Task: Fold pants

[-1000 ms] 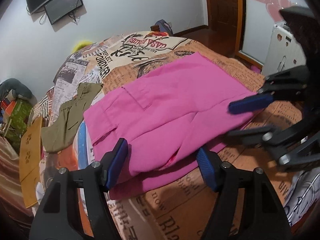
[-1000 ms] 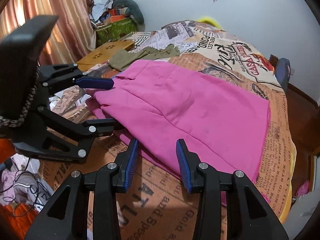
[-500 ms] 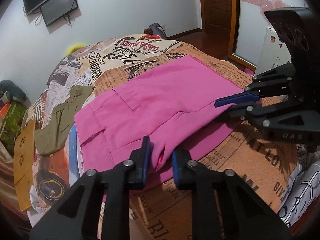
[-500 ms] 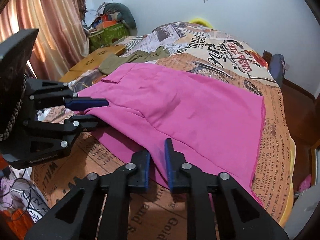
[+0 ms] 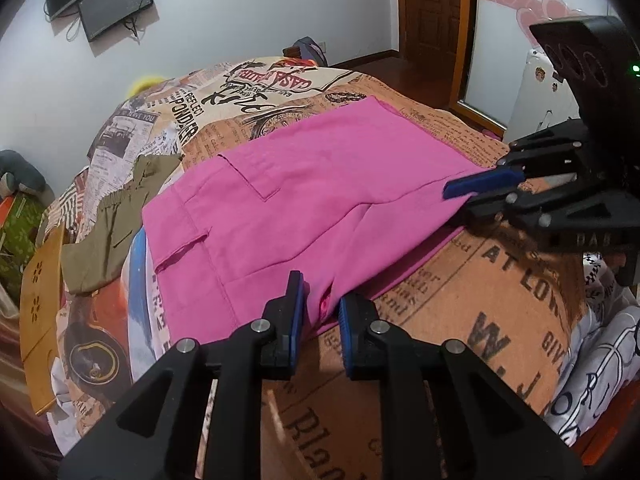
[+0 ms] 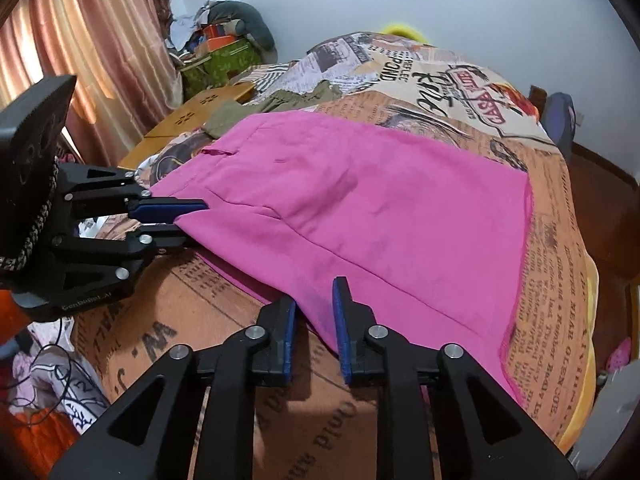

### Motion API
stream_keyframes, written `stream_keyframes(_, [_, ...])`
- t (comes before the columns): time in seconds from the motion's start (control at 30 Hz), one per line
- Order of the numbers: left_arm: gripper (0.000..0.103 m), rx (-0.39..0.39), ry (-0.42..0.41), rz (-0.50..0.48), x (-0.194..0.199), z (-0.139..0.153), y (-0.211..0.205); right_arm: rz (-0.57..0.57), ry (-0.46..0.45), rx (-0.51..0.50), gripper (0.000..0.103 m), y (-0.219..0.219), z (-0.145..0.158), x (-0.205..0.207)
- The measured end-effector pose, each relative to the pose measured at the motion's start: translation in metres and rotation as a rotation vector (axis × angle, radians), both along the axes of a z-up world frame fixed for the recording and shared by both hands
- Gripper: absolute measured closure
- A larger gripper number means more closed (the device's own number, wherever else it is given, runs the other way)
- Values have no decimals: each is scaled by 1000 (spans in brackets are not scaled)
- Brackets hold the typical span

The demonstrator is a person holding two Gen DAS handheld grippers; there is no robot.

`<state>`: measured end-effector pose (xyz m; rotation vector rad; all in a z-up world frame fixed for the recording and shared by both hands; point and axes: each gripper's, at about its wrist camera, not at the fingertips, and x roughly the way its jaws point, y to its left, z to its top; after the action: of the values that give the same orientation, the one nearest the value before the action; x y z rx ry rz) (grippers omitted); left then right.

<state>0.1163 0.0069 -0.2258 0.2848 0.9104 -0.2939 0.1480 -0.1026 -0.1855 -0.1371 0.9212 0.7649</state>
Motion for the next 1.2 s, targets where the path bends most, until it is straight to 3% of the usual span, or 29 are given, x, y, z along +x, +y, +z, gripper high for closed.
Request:
stream_keyframes(0.5, [83, -91, 38, 33, -5, 0, 22, -265, 143, -66, 87, -98, -38, 14])
stream_keyframes(0.67, [77, -96, 52, 23, -10, 7, 23, -302, 179, -76, 87, -116, -30, 8])
stream_keyframes(0.8, [65, -109, 35, 24, -22, 23, 29, -331, 97, -72, 87, -126, 0, 5])
stream_keyframes(0.97, [63, -151, 14, 109, -19, 45, 47, -330, 10, 6, 71, -115, 32, 8])
stream_keyframes(1.03, [63, -169, 9, 153, -10, 50, 54, -292, -24, 35, 69, -97, 39, 7])
stream_keyframes(1.2, [63, -252, 59, 211, 16, 40, 58, -201, 26, 96, 67, -51, 29, 15])
